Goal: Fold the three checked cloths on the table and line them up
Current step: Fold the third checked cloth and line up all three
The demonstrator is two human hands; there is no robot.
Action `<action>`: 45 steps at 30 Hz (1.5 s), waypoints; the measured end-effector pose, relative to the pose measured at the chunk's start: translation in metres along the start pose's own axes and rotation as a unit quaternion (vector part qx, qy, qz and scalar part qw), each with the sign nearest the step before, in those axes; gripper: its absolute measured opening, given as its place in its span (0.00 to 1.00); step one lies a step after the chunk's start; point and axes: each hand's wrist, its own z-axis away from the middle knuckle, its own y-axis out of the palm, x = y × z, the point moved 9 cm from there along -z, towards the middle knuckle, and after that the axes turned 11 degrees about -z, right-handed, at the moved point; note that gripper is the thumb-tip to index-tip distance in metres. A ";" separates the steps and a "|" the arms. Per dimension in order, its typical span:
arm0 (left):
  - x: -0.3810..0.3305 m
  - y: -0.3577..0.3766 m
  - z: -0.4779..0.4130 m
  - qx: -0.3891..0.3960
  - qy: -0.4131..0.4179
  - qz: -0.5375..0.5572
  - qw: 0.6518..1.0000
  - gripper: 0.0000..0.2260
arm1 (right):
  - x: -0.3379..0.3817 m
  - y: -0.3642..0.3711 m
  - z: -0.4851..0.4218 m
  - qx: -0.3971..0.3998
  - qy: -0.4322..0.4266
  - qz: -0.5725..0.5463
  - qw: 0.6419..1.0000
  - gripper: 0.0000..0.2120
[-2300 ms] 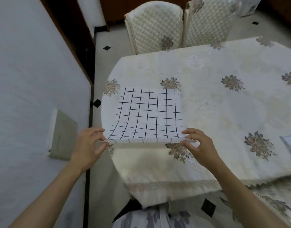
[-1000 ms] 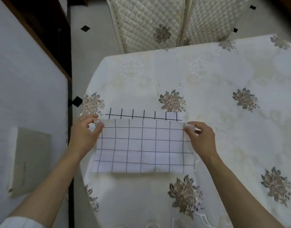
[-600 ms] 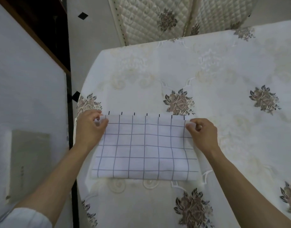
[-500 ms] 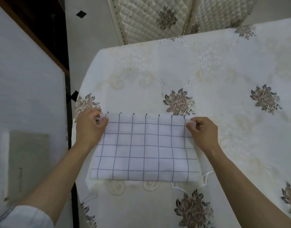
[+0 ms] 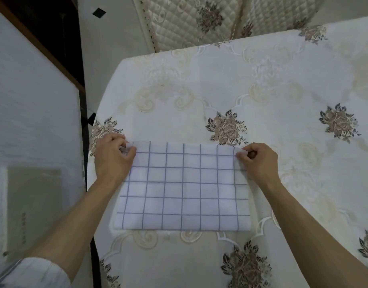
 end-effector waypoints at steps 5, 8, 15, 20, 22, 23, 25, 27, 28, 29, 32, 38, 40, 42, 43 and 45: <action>0.000 0.001 -0.001 -0.004 0.003 0.000 1.000 0.07 | -0.002 -0.003 0.000 -0.018 0.005 -0.012 1.000 0.08; 0.000 -0.001 -0.001 -0.008 0.005 0.004 1.000 0.08 | -0.001 -0.006 -0.002 -0.032 -0.004 -0.015 0.999 0.05; 0.000 -0.015 0.009 -0.035 -0.016 0.028 0.999 0.18 | -0.004 -0.012 0.006 -0.064 -0.012 -0.024 0.998 0.17; -0.006 -0.022 0.031 -0.025 0.017 0.020 0.999 0.15 | 0.001 -0.008 0.028 -0.040 -0.039 -0.040 0.998 0.18; -0.012 -0.025 0.042 -0.024 0.034 0.018 0.999 0.14 | 0.004 -0.003 0.039 -0.026 -0.059 -0.025 0.998 0.18; -0.016 -0.027 0.049 -0.027 0.043 0.017 0.999 0.13 | 0.006 -0.001 0.045 -0.021 -0.070 -0.013 0.997 0.18; -0.021 -0.028 0.062 -0.027 0.060 0.013 0.998 0.14 | 0.011 0.004 0.059 -0.013 -0.088 0.007 0.996 0.19; -0.025 -0.029 0.076 -0.024 0.078 0.007 0.997 0.15 | 0.016 0.010 0.074 0.004 -0.105 0.022 0.994 0.20; -0.028 -0.029 0.084 -0.024 0.087 0.004 0.996 0.15 | 0.019 0.014 0.083 0.015 -0.113 0.030 0.993 0.21; -0.030 -0.029 0.092 -0.023 0.091 0.004 0.996 0.16 | 0.021 0.018 0.093 0.029 -0.120 0.038 0.992 0.22; -0.037 -0.031 0.118 -0.014 0.087 0.014 0.996 0.17 | 0.024 0.033 0.121 0.068 -0.123 0.049 0.989 0.24; -0.042 -0.020 0.164 0.029 0.098 0.008 0.995 0.20 | 0.017 0.057 0.167 0.117 -0.122 0.077 0.983 0.27; -0.050 -0.009 0.183 0.054 0.147 -0.071 0.985 0.26 | 0.021 0.063 0.182 0.121 -0.150 0.102 0.976 0.28; -0.062 0.008 0.208 0.086 0.219 -0.147 0.961 0.30 | 0.027 0.073 0.200 0.143 -0.192 0.145 0.960 0.29; -0.067 0.017 0.221 0.100 0.249 -0.168 0.948 0.31 | 0.029 0.081 0.210 0.163 -0.212 0.169 0.949 0.29; -0.072 0.030 0.242 0.119 0.283 -0.188 0.933 0.30 | 0.028 0.096 0.230 0.198 -0.245 0.222 0.923 0.29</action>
